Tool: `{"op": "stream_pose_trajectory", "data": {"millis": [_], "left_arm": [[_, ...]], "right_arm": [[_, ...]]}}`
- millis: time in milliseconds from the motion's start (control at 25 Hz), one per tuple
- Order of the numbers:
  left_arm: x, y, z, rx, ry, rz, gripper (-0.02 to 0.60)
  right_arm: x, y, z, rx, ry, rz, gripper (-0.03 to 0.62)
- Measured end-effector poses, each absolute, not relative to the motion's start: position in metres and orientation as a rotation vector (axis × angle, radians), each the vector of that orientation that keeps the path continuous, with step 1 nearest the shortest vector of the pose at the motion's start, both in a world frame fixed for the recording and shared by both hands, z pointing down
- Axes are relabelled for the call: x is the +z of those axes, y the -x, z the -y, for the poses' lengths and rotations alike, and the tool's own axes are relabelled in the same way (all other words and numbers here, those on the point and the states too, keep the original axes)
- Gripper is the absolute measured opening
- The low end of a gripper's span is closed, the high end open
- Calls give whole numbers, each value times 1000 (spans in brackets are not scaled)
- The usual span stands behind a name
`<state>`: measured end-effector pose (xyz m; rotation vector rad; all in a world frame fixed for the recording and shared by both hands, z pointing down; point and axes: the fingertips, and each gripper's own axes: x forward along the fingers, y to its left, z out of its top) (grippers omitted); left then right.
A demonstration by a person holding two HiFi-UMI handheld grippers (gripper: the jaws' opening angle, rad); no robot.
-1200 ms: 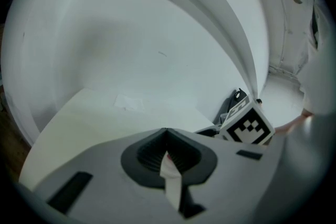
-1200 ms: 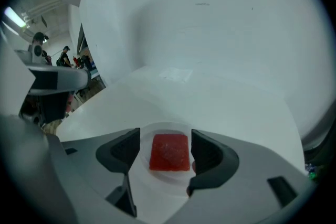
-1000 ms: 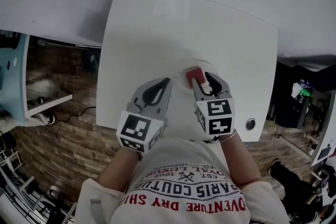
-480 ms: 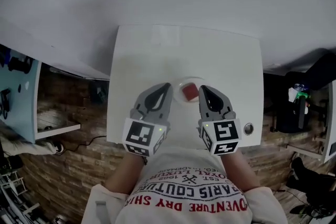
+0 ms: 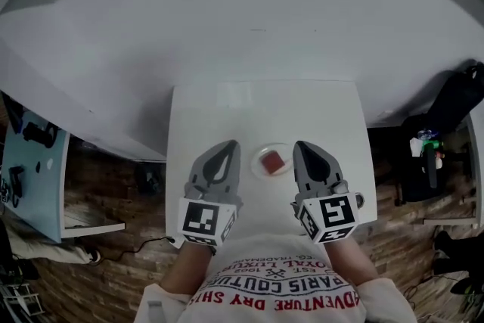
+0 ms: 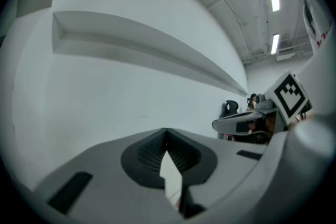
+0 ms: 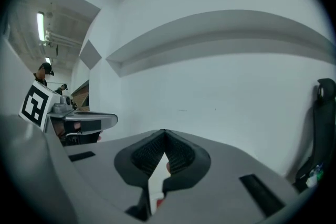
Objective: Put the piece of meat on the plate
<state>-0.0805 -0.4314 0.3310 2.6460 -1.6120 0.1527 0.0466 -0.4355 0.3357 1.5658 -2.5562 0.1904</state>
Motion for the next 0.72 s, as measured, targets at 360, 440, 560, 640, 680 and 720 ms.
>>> {"op": "stream_pose_trajectory", "data": {"millis": [360, 440, 560, 640, 680, 720], "left_arm": [[321, 75, 429, 118, -2673, 1599, 5], [322, 74, 429, 116, -2672, 1591, 5], [324, 75, 429, 115, -2668, 1595, 5], [323, 75, 429, 111, -2665, 1603, 5], [324, 75, 430, 112, -2663, 1604, 5], [325, 75, 430, 114, -2662, 1603, 5]], "right_arm": [[327, -45, 431, 106, -1606, 2529, 12], [328, -44, 431, 106, -1600, 2528, 12], [333, -39, 432, 95, -1572, 2510, 12], [336, -38, 432, 84, -1553, 2499, 11], [337, -37, 432, 82, -1547, 2498, 12], [337, -37, 432, 83, -1544, 2498, 11]]}}
